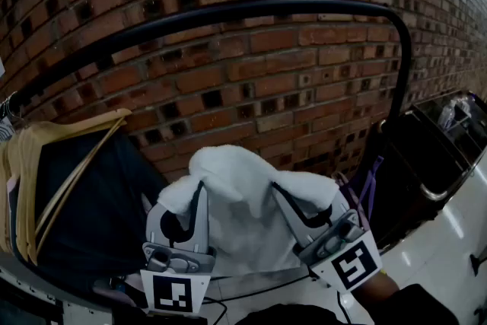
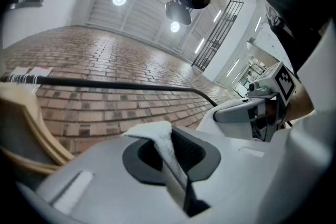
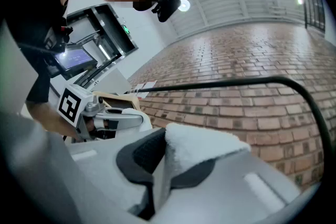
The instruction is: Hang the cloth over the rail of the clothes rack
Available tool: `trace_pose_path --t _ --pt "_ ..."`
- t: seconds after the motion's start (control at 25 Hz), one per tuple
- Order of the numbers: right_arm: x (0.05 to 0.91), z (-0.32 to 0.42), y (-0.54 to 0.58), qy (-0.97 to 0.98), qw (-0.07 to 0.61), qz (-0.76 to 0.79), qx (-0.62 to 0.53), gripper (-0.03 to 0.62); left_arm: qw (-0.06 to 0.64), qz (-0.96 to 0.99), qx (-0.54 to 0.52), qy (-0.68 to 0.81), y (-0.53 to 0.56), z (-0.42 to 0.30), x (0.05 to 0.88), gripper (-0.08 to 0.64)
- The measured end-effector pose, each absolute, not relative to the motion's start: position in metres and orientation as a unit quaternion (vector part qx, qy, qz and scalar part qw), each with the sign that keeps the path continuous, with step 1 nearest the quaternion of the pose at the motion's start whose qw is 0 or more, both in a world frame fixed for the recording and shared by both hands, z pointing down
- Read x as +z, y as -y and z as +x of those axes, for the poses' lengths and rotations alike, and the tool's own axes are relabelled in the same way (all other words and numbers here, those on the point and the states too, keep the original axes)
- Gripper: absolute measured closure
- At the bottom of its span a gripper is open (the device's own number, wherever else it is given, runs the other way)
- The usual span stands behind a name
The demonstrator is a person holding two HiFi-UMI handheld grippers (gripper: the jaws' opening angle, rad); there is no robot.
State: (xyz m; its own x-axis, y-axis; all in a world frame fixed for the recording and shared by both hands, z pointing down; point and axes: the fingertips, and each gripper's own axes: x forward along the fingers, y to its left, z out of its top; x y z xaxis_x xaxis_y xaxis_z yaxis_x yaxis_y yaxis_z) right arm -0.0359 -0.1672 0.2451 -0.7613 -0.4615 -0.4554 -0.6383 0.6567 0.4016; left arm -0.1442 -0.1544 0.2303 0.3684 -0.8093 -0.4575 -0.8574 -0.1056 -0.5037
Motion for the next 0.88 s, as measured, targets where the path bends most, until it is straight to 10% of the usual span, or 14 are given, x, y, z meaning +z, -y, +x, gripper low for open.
trace_pose_path --t 0.6,0.88 --pt "-0.025 0.011 0.118 -0.714 0.184 -0.283 0.614 0.575 0.571 -0.681 0.092 -0.449 0.073 -0.135 -0.050 0.538" --pt "-0.138 -0.056 0.240 -0.753 0.017 -0.298 0.587 0.575 0.562 -0.547 -0.224 -0.579 0.239 -0.158 -0.140 0.538"
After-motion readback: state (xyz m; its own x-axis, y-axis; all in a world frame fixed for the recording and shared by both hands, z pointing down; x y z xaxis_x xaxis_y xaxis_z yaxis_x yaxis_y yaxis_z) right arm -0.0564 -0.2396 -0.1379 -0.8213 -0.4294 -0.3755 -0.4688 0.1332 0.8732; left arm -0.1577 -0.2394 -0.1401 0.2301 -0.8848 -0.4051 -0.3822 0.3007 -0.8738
